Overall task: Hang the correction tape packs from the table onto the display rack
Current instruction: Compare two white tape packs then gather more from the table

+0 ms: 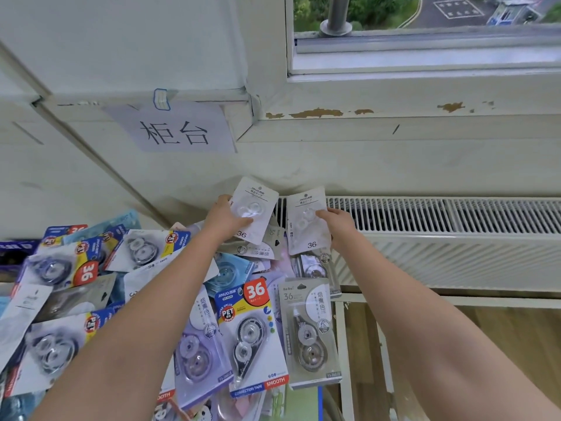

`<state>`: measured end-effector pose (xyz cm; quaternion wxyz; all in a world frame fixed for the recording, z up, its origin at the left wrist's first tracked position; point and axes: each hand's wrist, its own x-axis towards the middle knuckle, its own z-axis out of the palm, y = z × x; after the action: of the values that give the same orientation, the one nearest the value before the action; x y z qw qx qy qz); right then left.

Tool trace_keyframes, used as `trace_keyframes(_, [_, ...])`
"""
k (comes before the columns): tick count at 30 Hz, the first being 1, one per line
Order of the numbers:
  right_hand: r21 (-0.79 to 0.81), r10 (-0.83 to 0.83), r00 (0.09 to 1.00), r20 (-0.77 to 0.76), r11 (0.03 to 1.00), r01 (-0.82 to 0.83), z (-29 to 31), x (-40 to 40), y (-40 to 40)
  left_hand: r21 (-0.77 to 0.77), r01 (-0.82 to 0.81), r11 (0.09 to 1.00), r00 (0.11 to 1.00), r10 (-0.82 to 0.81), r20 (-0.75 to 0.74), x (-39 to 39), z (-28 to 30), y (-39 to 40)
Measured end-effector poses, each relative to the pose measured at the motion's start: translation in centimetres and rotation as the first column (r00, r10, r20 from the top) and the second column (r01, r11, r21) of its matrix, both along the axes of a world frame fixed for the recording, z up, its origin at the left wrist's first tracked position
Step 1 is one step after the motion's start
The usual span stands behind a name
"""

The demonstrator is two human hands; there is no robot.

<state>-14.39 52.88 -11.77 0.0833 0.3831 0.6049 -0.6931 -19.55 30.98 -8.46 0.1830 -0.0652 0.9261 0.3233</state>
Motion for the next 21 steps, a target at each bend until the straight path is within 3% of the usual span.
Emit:
trace_keyframes(4, [-0.043,-0.048,0.999,-0.014,0.998,0.047,0.9,0.8,0.7,0.134,-0.104,0.986,0.995,0.101,0.024,0.8,0.6,0.1])
trace_keyframes(10, [-0.258,-0.087,0.988,-0.127,0.965,0.052,2.1,3.5,0.8,0.334,-0.215,0.918,0.976,0.186,0.117,3.1,1.7,-0.5])
trace_keyframes(16, [-0.504,-0.16,0.969,-0.189,0.863,0.044,3.8,8.0,-2.9,0.581,-0.212,0.786,0.974,0.12,0.194,7.3,2.9,-2.3])
trace_keyframes(21, [-0.53,-0.187,0.916,-0.354,0.847,-0.032,5.2,13.0,-5.9,0.716,-0.087,0.693,0.989,-0.025,0.144,10.8,4.6,-4.3])
